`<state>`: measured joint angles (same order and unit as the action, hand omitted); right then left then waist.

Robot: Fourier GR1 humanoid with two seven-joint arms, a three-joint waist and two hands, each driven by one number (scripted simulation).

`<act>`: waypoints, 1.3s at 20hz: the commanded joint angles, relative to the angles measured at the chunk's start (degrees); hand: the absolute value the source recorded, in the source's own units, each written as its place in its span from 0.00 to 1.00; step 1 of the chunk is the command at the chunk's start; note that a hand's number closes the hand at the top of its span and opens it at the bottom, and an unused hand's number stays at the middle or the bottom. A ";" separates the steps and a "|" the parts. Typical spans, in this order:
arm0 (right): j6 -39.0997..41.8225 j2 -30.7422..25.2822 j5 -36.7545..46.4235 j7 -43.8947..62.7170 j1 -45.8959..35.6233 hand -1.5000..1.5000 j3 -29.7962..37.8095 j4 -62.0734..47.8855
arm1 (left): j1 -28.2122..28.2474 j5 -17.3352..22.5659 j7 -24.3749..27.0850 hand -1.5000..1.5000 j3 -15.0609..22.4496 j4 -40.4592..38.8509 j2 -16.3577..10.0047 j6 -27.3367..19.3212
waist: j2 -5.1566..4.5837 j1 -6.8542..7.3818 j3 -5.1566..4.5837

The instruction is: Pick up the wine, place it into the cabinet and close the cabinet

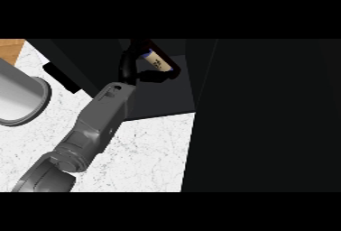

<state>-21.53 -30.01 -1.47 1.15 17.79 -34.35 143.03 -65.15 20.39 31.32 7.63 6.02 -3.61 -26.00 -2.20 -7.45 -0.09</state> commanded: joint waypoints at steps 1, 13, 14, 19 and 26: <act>0.72 -0.53 -2.71 2.41 2.09 0.00 -2.06 7.99 | -0.84 -0.43 0.15 0.00 -0.20 -1.86 -0.67 -3.23 | -0.20 -0.69 -0.06; 1.33 -0.44 -3.43 1.98 2.63 0.00 0.19 7.02 | -2.64 3.95 5.16 1.00 -5.11 2.54 0.28 10.92 | 0.21 1.12 -0.08; 1.21 -1.04 -2.05 1.24 4.62 0.00 -0.80 8.40 | -3.49 4.28 4.87 1.00 -5.46 2.85 2.04 10.29 | 0.86 1.10 -0.03; 0.94 -1.77 -3.12 3.61 4.41 0.00 1.39 10.10 | -4.69 4.90 4.26 1.00 -6.21 3.52 1.80 17.88 | 0.97 2.66 -0.03; 0.51 -2.26 -2.81 2.65 7.38 0.00 1.76 11.49 | -5.41 5.29 3.21 0.00 -6.68 3.99 3.55 18.98 | 1.69 3.74 0.07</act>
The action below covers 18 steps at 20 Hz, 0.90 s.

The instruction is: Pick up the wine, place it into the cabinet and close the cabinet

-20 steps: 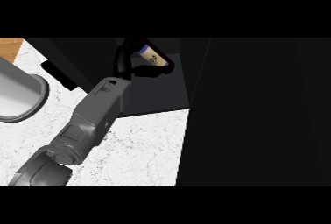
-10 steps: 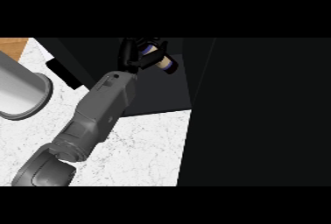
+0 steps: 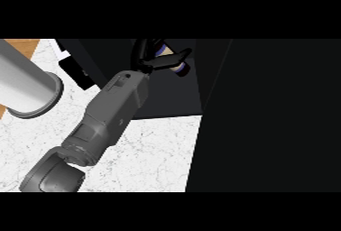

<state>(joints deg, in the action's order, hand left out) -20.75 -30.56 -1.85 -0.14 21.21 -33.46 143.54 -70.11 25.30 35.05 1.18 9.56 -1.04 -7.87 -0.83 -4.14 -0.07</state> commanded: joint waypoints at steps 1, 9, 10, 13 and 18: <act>0.32 -3.05 -3.58 6.52 3.51 0.00 1.83 12.93 | 0.34 -0.04 0.33 0.00 -0.36 0.13 0.04 2.59 | 0.10 0.58 0.00; -0.90 -1.81 -2.09 7.02 3.21 0.00 1.97 12.64 | 1.54 2.37 -3.40 0.00 1.52 4.89 1.03 1.83 | 1.11 1.89 0.03; -1.57 -2.63 -2.09 8.58 4.48 0.00 2.56 14.53 | 3.80 2.20 -3.31 0.00 1.49 5.81 1.04 4.92 | 1.42 2.74 -0.01; -1.33 -1.51 -2.38 6.66 4.19 0.00 2.27 11.85 | 4.98 3.27 -3.37 0.00 2.87 9.16 1.04 7.06 | 1.40 2.96 0.03; -2.07 -2.32 -2.85 9.46 3.85 0.00 3.98 13.44 | 13.04 7.37 -3.10 0.00 7.55 15.43 1.04 8.12 | 1.59 2.92 0.01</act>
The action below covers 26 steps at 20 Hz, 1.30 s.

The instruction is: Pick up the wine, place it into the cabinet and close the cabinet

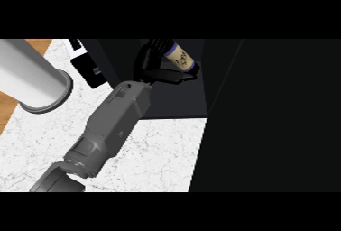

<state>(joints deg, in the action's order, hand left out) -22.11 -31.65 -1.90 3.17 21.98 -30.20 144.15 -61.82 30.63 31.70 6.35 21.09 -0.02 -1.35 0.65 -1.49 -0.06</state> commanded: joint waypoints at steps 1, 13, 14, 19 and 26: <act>-0.20 -2.17 -2.25 4.40 4.71 0.00 0.99 12.73 | 8.10 1.74 0.37 0.00 3.71 5.24 0.02 3.30 | 0.50 0.63 0.02; -0.59 -2.83 -3.31 2.36 6.74 0.00 1.77 12.53 | 29.64 3.82 -4.92 0.00 14.83 30.25 0.02 -1.51 | 0.63 2.26 0.10; -0.98 -2.76 -2.82 5.52 4.84 0.00 1.78 13.49 | 28.73 2.69 -5.84 0.00 14.31 32.55 -2.04 -2.26 | 0.18 2.33 0.04; -1.23 -3.43 -1.61 3.14 6.39 0.00 1.08 13.25 | 40.76 4.00 -8.85 0.00 16.81 45.83 -4.26 -2.58 | 0.29 2.17 0.07; 0.66 -5.99 0.34 4.85 5.56 0.00 -0.28 13.71 | 51.39 4.40 -8.32 0.00 17.21 56.85 -6.87 -1.95 | -0.24 1.53 0.00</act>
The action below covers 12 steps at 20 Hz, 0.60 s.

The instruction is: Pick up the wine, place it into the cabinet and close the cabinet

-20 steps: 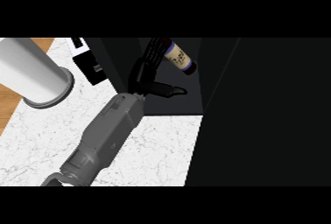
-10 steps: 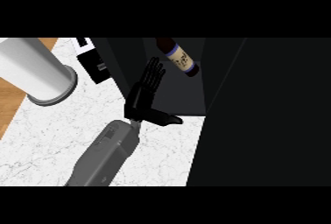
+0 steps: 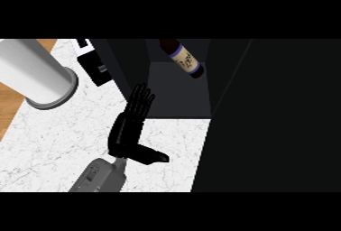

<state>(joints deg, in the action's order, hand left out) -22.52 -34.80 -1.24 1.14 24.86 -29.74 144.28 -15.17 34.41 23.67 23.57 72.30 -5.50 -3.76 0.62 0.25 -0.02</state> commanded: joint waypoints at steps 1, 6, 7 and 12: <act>2.15 -4.06 -1.14 5.80 3.91 0.00 -0.82 13.87 | 7.76 0.70 0.46 0.00 1.24 8.14 -1.18 0.71 | -0.05 -0.24 -0.02; 4.96 -4.63 -4.86 5.29 0.64 0.00 0.07 11.92 | 10.72 2.91 -1.07 0.00 -3.33 11.84 -8.85 5.31 | -0.37 0.10 -0.01; 6.22 -4.83 -5.79 3.80 1.96 0.00 -1.40 12.26 | 11.19 3.55 0.01 0.00 -4.08 11.22 -8.37 5.79 | -0.32 -0.27 0.00; 14.19 -9.66 -5.28 3.65 1.41 1.00 -7.35 10.62 | 13.10 1.47 1.23 0.00 -4.62 13.85 -9.96 4.78 | -0.22 -0.11 0.00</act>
<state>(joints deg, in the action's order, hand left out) -13.23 -40.67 -1.79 0.60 23.64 -33.18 144.21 -4.00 36.66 24.24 19.51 84.08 -14.21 1.18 0.35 0.17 -0.03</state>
